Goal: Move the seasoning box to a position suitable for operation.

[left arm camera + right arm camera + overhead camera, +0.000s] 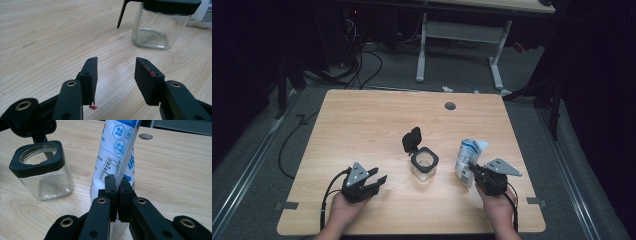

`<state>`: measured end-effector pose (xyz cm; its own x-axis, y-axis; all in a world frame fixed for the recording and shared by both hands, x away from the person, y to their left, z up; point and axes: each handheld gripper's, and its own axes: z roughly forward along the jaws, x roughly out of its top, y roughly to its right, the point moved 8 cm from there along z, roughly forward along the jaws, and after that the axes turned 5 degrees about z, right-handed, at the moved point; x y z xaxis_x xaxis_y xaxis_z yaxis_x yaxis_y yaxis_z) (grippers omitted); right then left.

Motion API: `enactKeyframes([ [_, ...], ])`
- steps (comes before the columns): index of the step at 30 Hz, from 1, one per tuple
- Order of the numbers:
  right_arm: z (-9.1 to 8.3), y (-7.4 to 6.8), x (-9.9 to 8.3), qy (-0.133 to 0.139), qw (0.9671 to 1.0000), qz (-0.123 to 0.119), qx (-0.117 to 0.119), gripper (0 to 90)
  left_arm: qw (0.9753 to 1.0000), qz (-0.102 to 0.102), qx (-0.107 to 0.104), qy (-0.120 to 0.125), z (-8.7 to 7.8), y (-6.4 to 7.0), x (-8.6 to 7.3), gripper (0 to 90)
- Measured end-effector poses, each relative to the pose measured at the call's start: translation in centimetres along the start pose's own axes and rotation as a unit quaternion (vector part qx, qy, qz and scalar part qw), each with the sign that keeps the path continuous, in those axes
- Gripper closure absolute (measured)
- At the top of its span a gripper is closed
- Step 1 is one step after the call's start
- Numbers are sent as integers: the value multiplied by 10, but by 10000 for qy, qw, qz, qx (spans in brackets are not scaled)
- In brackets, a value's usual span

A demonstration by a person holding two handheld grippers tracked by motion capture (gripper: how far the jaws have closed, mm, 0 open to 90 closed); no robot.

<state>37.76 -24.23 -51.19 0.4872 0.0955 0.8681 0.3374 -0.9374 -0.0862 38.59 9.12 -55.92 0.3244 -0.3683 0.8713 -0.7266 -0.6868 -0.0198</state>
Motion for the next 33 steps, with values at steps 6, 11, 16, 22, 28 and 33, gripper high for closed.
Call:
enactKeyframes([
  [6, 0, -1, 4, -173, 9998, -33, 133, 890, 10000, 37, -61, 2, 1, 2, 0, 517],
  [11, -1, -4, 9, -430, 9986, -179, 261, 891, 9999, 45, -113, 42, 1, 4, 1, 509],
  [16, -1, -6, 15, -685, 9965, -313, 371, 894, 9998, 68, -180, 83, 1, 5, 3, 492],
  [22, -5, -3, 22, -994, 9936, -344, 417, 896, 9994, 66, -297, 150, 0, 7, 4, 482],
  [28, -12, -2, 26, -1288, 9897, -415, 460, 896, 9989, 90, -410, 198, -1, 11, 5, 473],
  [33, -16, -3, 25, -1609, 9841, -615, 427, 896, 9989, 81, -423, 203, -3, 11, 4, 467],
])
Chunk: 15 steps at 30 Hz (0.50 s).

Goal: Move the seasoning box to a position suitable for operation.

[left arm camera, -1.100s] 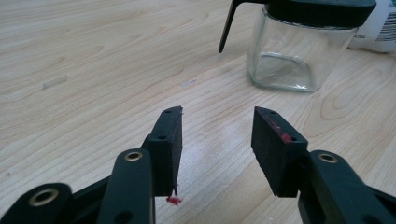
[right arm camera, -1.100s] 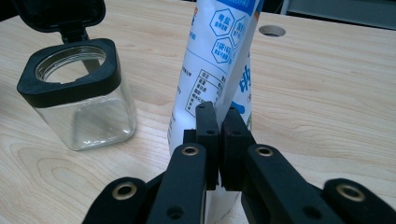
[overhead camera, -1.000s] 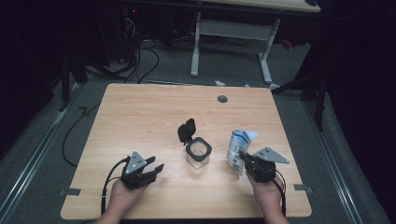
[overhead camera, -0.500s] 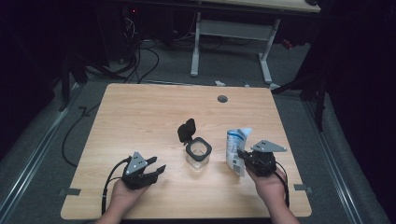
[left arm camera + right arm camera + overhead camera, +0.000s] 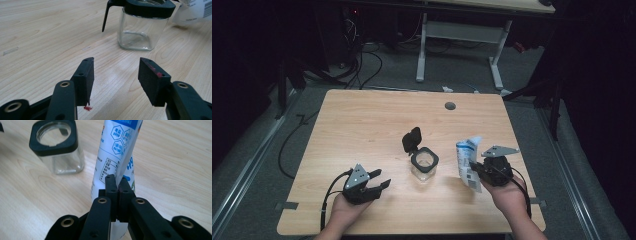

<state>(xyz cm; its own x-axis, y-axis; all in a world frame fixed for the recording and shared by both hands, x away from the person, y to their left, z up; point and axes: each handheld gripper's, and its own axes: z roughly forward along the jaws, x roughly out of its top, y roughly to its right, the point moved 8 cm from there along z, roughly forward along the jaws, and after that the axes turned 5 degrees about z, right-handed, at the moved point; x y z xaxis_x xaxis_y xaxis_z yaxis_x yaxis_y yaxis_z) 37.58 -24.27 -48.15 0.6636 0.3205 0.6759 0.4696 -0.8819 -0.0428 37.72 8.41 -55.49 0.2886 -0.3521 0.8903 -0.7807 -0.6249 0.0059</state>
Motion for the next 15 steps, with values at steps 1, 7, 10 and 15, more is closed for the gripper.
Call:
enactKeyframes([
  [1, 0, 0, 0, -20, 10000, -18, 8, 897, 10000, -7, -1, 26, 0, 0, 1, 467],
  [7, -4, 0, -4, -443, 9989, -112, 68, 898, 10000, 26, -42, 44, 2, 1, 2, 467],
  [10, -5, -1, -6, -662, 9976, -202, 55, 897, 10000, 49, -69, 46, 4, 3, 2, 467],
  [15, -5, -1, -8, -943, 9951, -285, 85, 898, 9999, 57, -116, 15, 6, 4, 2, 467],
])
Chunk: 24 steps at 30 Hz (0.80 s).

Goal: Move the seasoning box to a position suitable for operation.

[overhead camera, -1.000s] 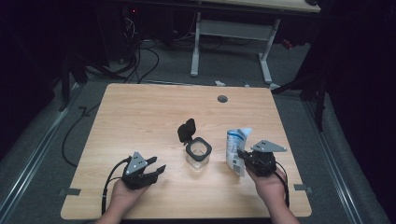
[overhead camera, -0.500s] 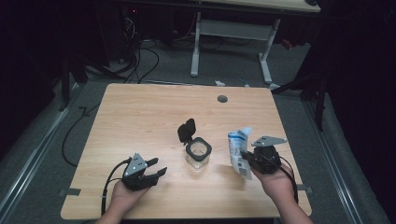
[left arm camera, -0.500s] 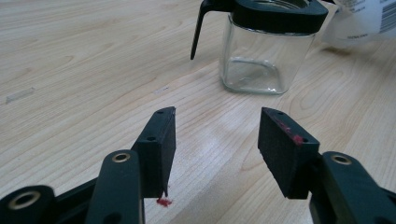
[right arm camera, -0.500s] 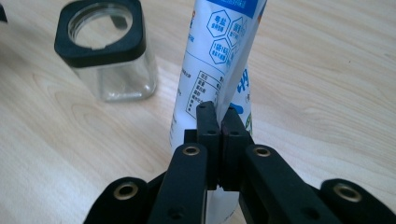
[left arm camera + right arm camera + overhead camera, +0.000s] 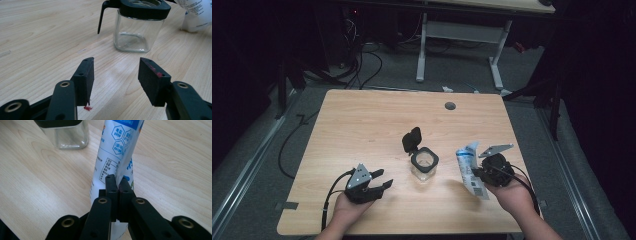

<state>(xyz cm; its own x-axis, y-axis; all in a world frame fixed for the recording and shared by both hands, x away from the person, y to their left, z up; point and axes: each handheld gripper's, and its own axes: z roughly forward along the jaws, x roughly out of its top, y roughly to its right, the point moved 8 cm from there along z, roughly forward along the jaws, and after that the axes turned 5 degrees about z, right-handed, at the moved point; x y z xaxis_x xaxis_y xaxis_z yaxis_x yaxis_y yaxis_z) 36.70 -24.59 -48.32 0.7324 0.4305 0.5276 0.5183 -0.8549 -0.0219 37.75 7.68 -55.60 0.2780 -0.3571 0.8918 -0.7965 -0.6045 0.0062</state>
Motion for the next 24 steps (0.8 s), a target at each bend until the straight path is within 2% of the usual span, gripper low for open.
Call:
enactKeyframes([
  [9, -5, 1, 1, -359, 9992, -160, -57, 898, 10000, 86, 22, -26, 0, 1, -1, 455],
  [17, -6, -1, 4, -664, 9970, -395, -85, 898, 9999, 121, 42, 35, -1, 2, 1, 447],
  [24, -7, -5, 8, -786, 9959, -446, -71, 898, 9999, 140, 49, 41, -1, 3, 1, 446],
])
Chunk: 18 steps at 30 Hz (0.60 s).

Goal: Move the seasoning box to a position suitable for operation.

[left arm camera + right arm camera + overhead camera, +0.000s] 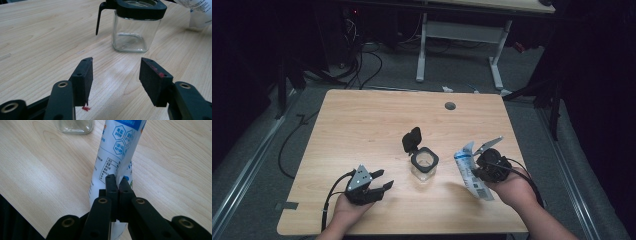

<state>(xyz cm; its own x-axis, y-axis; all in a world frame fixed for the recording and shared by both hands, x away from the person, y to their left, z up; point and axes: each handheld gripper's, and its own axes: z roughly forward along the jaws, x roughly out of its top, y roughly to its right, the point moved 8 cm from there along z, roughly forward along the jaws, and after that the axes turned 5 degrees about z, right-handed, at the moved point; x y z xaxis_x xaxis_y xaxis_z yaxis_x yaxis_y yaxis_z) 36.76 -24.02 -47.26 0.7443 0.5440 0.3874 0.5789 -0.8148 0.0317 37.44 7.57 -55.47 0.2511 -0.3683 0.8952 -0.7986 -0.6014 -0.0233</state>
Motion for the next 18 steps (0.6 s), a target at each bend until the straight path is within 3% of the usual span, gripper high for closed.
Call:
enactKeyframes([
  [18, -4, 0, 2, -273, 9996, -28, 55, 898, 10000, 5, 6, 51, -1, 1, 0, 435],
])
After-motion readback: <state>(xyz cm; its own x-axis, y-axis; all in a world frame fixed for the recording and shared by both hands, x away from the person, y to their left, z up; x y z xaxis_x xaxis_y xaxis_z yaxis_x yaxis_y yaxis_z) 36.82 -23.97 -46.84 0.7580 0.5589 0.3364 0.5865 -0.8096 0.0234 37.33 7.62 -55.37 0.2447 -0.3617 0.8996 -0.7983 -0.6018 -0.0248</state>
